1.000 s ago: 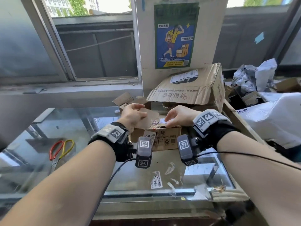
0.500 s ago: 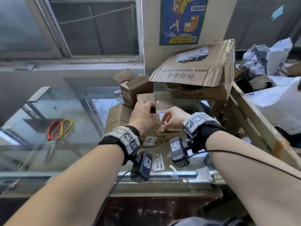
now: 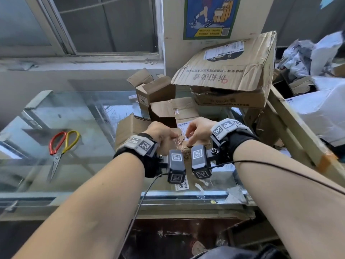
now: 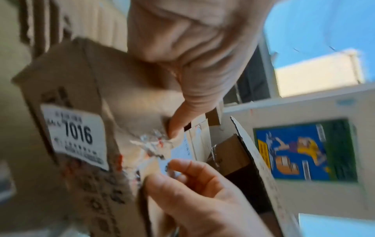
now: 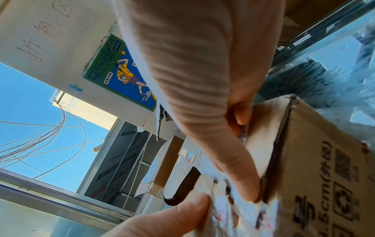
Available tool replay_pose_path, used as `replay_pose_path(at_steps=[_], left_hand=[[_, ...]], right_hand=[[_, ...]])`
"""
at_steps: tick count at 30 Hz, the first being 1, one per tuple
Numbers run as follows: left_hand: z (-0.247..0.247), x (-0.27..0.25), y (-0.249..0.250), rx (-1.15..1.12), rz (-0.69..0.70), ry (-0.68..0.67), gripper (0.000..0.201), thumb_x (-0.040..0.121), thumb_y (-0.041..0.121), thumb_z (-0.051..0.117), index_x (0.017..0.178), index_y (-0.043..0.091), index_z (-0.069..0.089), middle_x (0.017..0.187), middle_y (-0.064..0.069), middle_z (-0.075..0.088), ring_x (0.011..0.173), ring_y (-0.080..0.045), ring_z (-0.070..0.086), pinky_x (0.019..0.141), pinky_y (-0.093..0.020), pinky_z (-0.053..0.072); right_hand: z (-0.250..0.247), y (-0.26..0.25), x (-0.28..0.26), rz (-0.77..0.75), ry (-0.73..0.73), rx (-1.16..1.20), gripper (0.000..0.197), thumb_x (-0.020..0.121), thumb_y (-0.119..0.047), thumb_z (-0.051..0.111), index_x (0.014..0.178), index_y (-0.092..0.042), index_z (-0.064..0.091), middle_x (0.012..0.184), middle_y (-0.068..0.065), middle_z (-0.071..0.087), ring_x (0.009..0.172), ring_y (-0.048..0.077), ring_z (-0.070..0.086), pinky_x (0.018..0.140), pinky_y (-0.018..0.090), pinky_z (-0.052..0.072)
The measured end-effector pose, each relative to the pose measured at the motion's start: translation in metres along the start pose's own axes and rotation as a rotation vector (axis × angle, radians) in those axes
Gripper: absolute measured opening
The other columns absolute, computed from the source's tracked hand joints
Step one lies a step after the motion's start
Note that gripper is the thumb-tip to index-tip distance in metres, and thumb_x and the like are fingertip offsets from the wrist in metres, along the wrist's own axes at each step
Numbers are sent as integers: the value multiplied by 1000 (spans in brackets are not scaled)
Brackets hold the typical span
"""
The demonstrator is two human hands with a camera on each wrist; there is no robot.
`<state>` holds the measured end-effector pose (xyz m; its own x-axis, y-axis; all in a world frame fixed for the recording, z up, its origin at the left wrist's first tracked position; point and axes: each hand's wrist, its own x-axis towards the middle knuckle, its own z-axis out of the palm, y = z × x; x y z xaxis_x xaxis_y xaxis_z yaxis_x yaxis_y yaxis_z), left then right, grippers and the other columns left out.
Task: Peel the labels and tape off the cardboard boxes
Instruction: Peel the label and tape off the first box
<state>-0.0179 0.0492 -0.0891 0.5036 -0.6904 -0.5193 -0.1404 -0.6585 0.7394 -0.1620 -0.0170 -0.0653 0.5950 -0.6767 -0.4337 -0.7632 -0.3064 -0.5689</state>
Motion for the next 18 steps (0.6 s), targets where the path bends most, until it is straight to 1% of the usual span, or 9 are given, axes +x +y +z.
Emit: replay_pose_path(at_steps=[3,5,6,8,10,12,15,16,18], left_hand=[[3,8,-4,-128,-145,-66,32,72,8,80,100,3,66,100,-14,69,94,-31,67,87,-49,54],[5,23,-8,-183,-215,-134,39,70,3,77,108,2,66,105,-15,70,97,-33,67,88,-51,53],[8,42,-14,-207,-245,-145,44,68,0,75,111,2,66,108,-16,70,98,-34,67,88,-51,53],[11,63,-23,-207,-277,-196,56,58,-4,74,112,2,64,110,-15,69,99,-34,67,90,-50,51],[14,73,-31,-202,-263,-222,49,56,-6,73,105,-1,63,110,-15,68,100,-32,66,93,-49,51],[18,78,-37,-153,-222,-199,38,60,1,75,95,1,62,113,-18,66,102,-32,66,96,-50,51],[16,58,-32,-160,-254,-173,45,61,2,79,104,2,64,110,-18,68,98,-36,67,90,-52,53],[15,49,-28,-178,-226,-142,43,62,3,81,102,6,66,107,-17,68,97,-36,67,88,-52,53],[14,30,-24,-139,-75,-35,28,66,6,85,85,18,69,103,-12,69,101,-31,65,90,-47,54]], right_hand=[[0,1,0,0,-10,4,34,72,-12,81,103,-8,68,97,2,60,88,15,54,62,20,42],[0,1,0,-1,-20,12,34,73,-12,80,103,-8,67,98,2,60,88,14,55,63,20,43],[0,1,1,-1,-25,14,33,73,-13,80,103,-9,67,98,2,60,88,14,55,63,20,43],[1,2,1,1,-28,17,33,73,-13,80,102,-11,67,97,0,61,89,14,55,64,20,43],[0,3,1,1,-25,23,33,73,-13,81,102,-11,67,93,-2,60,86,12,55,64,20,42],[0,4,0,0,-29,28,35,73,-13,80,104,-11,66,88,-5,57,80,8,54,61,19,41],[0,4,0,2,-35,29,36,73,-13,80,107,-10,66,86,-7,55,76,5,52,60,19,39],[-1,4,1,4,-41,27,35,74,-13,80,106,-11,66,86,-7,55,77,6,52,60,19,39],[-3,4,1,5,-64,36,32,74,-10,79,103,-13,66,84,-8,54,76,8,52,58,20,38]])
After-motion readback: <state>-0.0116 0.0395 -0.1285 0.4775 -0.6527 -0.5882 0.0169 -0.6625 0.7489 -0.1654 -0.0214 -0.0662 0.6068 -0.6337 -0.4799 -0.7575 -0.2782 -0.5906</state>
